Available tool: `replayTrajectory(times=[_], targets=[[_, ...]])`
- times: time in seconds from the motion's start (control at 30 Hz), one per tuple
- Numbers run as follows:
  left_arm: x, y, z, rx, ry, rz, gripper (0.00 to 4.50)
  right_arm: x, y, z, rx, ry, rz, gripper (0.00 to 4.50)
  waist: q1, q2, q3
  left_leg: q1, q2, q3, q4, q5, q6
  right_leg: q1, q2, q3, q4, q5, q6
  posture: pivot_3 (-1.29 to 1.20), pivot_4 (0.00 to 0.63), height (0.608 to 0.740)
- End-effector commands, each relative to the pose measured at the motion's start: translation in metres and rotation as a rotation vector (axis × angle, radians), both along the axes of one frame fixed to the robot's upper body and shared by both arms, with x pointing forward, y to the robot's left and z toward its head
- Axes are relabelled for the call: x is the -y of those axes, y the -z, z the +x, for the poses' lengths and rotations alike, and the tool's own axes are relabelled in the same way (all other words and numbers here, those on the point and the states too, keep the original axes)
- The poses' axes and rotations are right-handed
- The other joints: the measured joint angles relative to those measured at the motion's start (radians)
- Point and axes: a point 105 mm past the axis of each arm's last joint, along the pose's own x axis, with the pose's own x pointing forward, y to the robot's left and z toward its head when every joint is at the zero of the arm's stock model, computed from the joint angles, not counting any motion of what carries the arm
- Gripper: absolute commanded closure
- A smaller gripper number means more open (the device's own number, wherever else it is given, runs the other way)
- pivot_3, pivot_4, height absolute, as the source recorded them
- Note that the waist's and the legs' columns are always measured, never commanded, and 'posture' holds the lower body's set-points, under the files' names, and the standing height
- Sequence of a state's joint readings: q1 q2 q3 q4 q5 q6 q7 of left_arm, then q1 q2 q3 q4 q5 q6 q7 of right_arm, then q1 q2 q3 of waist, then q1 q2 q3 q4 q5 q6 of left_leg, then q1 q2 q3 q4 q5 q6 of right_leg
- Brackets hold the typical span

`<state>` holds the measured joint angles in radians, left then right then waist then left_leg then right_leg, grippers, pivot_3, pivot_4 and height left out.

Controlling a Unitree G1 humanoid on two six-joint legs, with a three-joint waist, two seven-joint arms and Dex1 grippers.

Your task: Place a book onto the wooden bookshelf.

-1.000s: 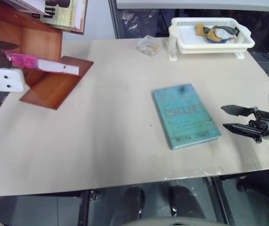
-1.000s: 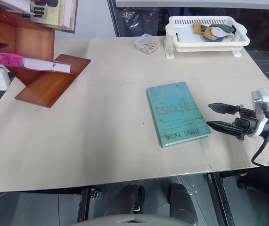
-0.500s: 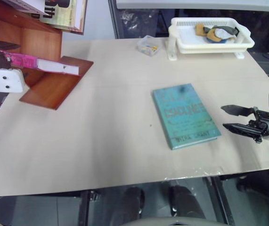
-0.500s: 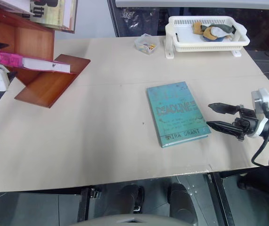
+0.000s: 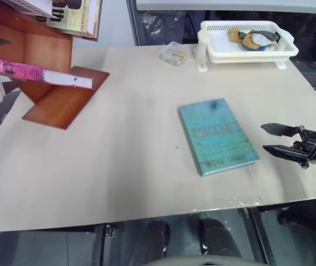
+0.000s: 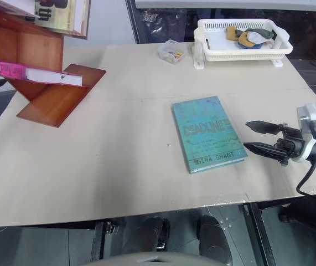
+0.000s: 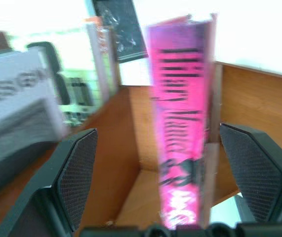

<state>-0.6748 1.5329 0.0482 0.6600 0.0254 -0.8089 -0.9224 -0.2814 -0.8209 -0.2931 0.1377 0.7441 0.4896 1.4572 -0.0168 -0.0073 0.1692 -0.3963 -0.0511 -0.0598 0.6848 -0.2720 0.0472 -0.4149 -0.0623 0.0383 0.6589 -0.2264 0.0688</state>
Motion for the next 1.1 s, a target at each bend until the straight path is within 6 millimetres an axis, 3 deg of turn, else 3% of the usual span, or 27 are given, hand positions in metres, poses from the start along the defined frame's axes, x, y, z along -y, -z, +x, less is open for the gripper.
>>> replayTrajectory(times=[0.03, 0.23, 0.4, 0.57, 0.63, 0.73, 0.9, 1.03, 1.1], targets=[[0.012, -0.033, -0.015, 0.052, 0.024, -0.040, 0.15, 0.006, -0.014, -0.001, 0.065, 0.006, -0.016, 0.00, 0.002, 0.000, 0.000, 0.000, 0.000, 0.000, 0.000, 0.000, 0.000, 0.000, 0.000, 0.000, 0.000, 0.000, 0.000, 0.00, 0.150, 0.740], [0.030, -0.051, -0.023, 0.045, 0.073, -0.109, 0.15, 0.006, -0.017, 0.003, 0.072, 0.000, -0.023, 0.00, -0.001, 0.000, 0.000, 0.000, 0.000, 0.000, 0.000, 0.000, 0.000, 0.000, 0.001, 0.000, 0.000, 0.000, 0.000, 0.00, 0.150, 0.740], [0.068, -0.055, -0.021, 0.036, 0.238, -0.309, 0.15, 0.006, -0.017, 0.002, 0.072, -0.002, -0.026, 0.00, 0.001, 0.000, 0.000, 0.000, 0.001, 0.000, 0.000, 0.000, 0.000, 0.000, 0.001, 0.000, 0.000, 0.000, 0.000, 0.00, 0.150, 0.740], [0.101, -0.014, -0.012, -0.121, 0.323, -0.494, 0.15, 0.008, -0.016, 0.001, 0.072, 0.007, -0.026, 0.00, 0.000, 0.001, 0.000, 0.001, 0.001, 0.000, 0.000, 0.000, 0.000, 0.000, 0.001, 0.001, 0.001, 0.000, 0.000, 0.00, 0.150, 0.740], [0.108, -0.006, -0.010, -0.124, 0.336, -0.542, 0.15, 0.008, -0.015, 0.000, 0.070, 0.008, -0.026, 0.00, -0.001, 0.001, 0.001, 0.001, 0.001, 0.001, 0.000, 0.000, 0.000, 0.000, 0.001, 0.001, 0.001, 0.000, 0.000, 0.00, 0.150, 0.740], [0.123, 0.039, -0.001, -0.246, 0.319, -0.612, 0.15, 0.009, -0.015, -0.001, 0.071, 0.015, -0.025, 0.00, -0.001, 0.001, 0.001, 0.001, 0.002, 0.001, 0.000, 0.000, 0.000, 0.000, 0.002, 0.002, 0.000, 0.000, 0.000, 0.00, 0.150, 0.740], [0.142, 0.077, 0.019, -0.165, 0.283, -0.803, 0.15, 0.011, -0.015, -0.002, 0.075, 0.028, -0.025, 0.00, 0.006, 0.002, 0.001, 0.002, 0.001, 0.000, 0.000, 0.000, 0.000, 0.001, 0.000, 0.002, 0.000, 0.000, 0.000, 0.00, 0.150, 0.740], [0.135, 0.085, 0.035, -0.013, 0.184, -0.899, 0.15, 0.011, -0.014, -0.004, 0.073, 0.031, -0.027, 0.00, 0.007, 0.002, 0.000, 0.001, 0.001, 0.000, 0.000, 0.000, 0.000, 0.001, -0.002, 0.002, 0.000, 0.000, 0.000, 0.00, 0.150, 0.740], [0.131, 0.089, 0.040, 0.063, 0.143, -1.031, 0.15, 0.012, -0.014, -0.004, 0.073, 0.035, -0.027, 0.00, 0.008, 0.002, 0.000, 0.002, 0.000, 0.000, 0.000, 0.000, 0.000, 0.001, -0.003, 0.002, -0.001, 0.000, 0.000, 0.00, 0.150, 0.740]])
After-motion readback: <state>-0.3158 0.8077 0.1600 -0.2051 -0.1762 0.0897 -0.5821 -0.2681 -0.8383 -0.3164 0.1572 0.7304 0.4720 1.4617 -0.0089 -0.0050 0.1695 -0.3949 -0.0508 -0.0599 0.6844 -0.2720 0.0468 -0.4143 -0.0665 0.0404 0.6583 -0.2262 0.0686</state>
